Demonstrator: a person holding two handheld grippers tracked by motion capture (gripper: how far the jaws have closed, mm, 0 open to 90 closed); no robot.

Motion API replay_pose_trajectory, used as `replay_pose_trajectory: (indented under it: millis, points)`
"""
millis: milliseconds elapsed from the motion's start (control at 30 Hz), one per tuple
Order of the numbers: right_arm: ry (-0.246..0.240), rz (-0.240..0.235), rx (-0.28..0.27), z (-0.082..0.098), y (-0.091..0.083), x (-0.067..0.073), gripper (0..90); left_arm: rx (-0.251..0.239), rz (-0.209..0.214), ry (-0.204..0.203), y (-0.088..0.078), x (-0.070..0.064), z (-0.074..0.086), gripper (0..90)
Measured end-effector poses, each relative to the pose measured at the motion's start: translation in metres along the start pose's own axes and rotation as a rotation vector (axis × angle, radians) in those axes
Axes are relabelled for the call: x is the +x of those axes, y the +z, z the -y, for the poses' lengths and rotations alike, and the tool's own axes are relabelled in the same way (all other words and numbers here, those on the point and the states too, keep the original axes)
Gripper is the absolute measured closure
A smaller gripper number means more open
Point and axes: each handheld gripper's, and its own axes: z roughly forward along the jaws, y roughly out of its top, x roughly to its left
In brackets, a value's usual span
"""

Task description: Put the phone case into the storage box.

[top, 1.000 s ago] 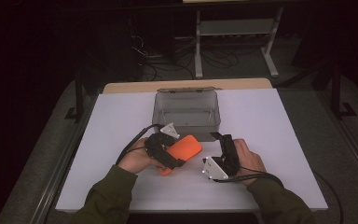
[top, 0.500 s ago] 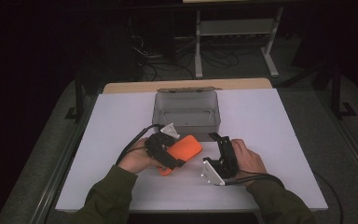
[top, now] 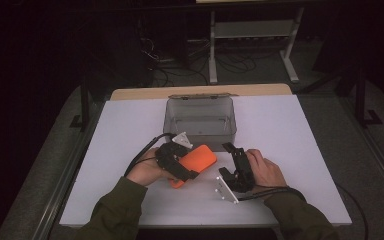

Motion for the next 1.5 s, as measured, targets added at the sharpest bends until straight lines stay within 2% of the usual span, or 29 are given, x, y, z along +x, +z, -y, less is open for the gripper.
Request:
replay_pose_trajectory:
  millis: [300, 767, 1500]
  points:
    - [-0.081, 0.025, 0.008, 0.0, 0.0, 0.003, 0.0, 0.003, 0.002, 0.002, 0.0, 0.0, 0.0, 14.0]
    - [-0.111, 0.045, -0.02, -0.012, 0.0, 0.004, 0.0, 0.004, 0.004, 0.003, -0.001, 0.0, 0.0, 14.0]
    - [-0.177, 0.051, -0.086, -0.04, 0.015, 0.01, 0.0, -0.002, 0.002, -0.002, -0.001, 0.0, 0.0, 14.0]
